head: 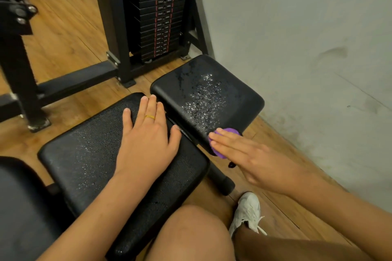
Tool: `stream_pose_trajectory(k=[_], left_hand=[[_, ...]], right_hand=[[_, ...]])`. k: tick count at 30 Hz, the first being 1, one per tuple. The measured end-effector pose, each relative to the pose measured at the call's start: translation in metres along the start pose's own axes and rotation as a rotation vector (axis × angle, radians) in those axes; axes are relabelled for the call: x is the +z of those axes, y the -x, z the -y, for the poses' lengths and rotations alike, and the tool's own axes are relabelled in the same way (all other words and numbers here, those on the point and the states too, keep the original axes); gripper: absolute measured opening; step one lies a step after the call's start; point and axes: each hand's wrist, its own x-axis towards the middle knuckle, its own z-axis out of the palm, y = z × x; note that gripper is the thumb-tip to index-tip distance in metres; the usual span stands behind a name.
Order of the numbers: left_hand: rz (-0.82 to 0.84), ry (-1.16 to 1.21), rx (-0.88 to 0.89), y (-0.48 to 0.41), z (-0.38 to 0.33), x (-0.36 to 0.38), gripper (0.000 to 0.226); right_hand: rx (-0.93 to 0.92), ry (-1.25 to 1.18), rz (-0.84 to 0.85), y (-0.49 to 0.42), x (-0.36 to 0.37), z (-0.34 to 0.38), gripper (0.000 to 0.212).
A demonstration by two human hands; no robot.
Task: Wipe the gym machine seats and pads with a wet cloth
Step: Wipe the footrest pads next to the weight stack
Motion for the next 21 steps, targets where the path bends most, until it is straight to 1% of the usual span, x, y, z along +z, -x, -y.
stream_pose_trajectory(k=[1, 3, 4, 6, 8, 10, 13, 16, 21], left_hand=[[0.002, -0.004, -0.002, -0.001, 0.002, 0.0, 0.074], [0.002, -0.008, -0.004, -0.001, 0.005, 0.0, 0.074], [0.002, -0.009, -0.004, -0.001, 0.005, 0.0, 0.074], [0.003, -0.006, -0.002, 0.0, 0.004, 0.0, 0.074], [0.009, 0.012, -0.002, 0.0, 0.004, 0.001, 0.073], [0.008, 0.053, 0.004, -0.002, 0.007, 0.0, 0.072], [0.003, 0.117, 0.023, -0.008, 0.019, -0.009, 0.064], [-0.034, 0.1, -0.04, -0.012, 0.04, -0.017, 0.056], [-0.052, 0.016, -0.067, -0.007, 0.038, -0.01, 0.058]], right_hand=[[0.019, 0.008, -0.007, 0.0, -0.002, -0.009, 0.061], [0.118, -0.009, -0.013, 0.001, -0.004, -0.025, 0.075], [0.157, -0.019, -0.019, 0.001, -0.004, -0.031, 0.078], [0.198, -0.031, -0.033, 0.002, -0.003, -0.033, 0.072], [0.178, -0.007, -0.029, -0.001, -0.001, -0.022, 0.067], [0.079, 0.004, -0.006, -0.009, 0.002, -0.004, 0.061], [-0.045, -0.016, 0.034, -0.023, 0.005, 0.012, 0.065], [-0.013, -0.083, 0.037, -0.034, 0.005, 0.019, 0.067], [0.118, -0.2, -0.018, -0.063, 0.007, 0.026, 0.046]])
